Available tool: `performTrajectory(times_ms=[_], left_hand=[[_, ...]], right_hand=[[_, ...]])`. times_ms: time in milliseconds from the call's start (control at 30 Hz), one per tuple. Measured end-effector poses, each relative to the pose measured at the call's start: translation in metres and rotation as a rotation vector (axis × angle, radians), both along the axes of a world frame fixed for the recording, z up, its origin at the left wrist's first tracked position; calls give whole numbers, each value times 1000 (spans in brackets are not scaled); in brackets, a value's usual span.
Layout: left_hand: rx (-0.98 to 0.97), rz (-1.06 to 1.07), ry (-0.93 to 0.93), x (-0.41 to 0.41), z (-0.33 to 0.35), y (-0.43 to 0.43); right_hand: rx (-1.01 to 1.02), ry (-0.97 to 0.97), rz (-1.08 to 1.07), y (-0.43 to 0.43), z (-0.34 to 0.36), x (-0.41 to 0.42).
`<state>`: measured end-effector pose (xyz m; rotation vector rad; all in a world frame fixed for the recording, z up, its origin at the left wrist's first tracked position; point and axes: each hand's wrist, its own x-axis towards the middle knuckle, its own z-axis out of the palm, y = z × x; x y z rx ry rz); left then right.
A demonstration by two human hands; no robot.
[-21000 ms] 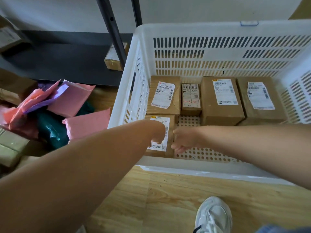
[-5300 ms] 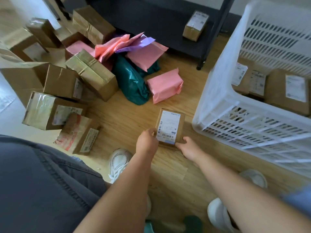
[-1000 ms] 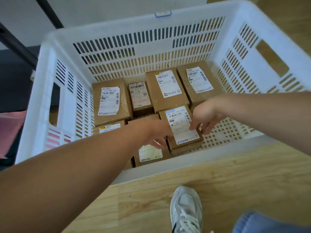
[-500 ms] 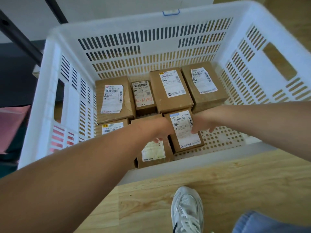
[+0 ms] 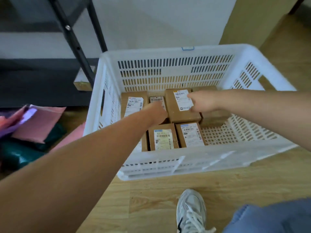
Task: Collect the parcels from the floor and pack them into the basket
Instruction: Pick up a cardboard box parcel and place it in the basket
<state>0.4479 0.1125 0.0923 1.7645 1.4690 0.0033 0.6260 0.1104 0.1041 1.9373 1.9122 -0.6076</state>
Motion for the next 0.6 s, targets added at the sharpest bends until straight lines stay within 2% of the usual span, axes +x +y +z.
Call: performTrajectory(times_ms=[167,300,467,600], left_hand=[[285,191,-148,-48,28,-19],[473,336,-145,-113,54,-33],[560,456,-55,-197,71,-40],[558,587,41,-263,60,-58]], right_hand=[[167,83,2,-9,37,-40],[289,262,-5,-31,63,-104],[457,583,-22,-53,77,-193],[468,763,-57,-63,74,-260]])
